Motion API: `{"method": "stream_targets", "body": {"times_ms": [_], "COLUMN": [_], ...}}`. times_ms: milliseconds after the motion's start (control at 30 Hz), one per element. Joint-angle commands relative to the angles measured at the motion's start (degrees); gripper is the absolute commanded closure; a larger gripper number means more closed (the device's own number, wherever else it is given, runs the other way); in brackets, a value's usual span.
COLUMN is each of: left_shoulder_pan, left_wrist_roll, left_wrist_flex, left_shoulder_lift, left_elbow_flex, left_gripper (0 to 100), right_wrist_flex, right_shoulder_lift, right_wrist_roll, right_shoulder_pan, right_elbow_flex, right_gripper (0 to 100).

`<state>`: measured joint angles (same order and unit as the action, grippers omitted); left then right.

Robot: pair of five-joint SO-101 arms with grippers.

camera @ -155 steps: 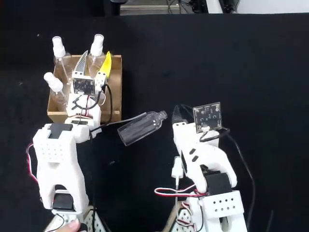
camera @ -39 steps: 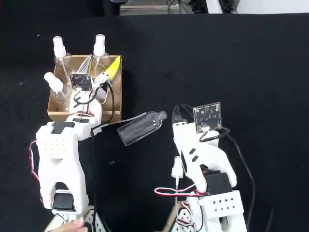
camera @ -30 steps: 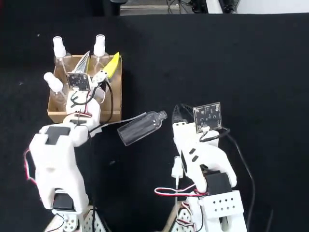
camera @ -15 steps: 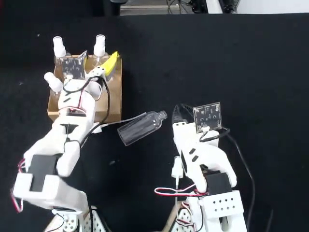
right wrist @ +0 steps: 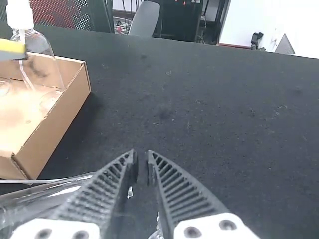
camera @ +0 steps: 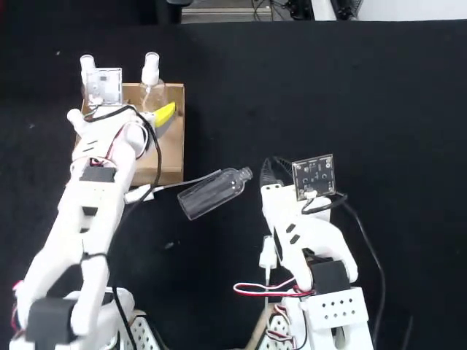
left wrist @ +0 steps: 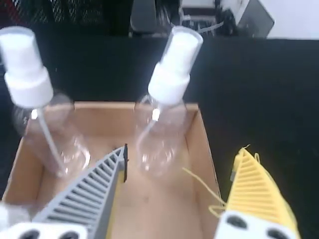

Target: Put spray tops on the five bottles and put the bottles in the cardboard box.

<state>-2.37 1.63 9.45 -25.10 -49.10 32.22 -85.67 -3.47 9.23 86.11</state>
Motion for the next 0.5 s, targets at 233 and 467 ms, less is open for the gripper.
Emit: {"method": "stream_targets", "body": {"times_ms": [233, 467], "left_shoulder_pan": [-0.9, 1.5], "left_wrist_roll": [0.8, 1.7], "left_wrist_flex": [15.9, 14.3], "left_shoulder_lift": [-16.3, -14.3], "left_elbow_flex": [-1.5, -0.7], "left_gripper": [68, 90], "right_wrist_flex": [-1.3, -1.2], "right_shoulder_lift": [-1.5, -1.5], "right_wrist_roll": [-0.1, -0.1], "right_shoulder_pan": [0.4, 0.4], "right_elbow_flex": [-0.3, -0.3], "right_gripper": [98.7, 98.7]}}
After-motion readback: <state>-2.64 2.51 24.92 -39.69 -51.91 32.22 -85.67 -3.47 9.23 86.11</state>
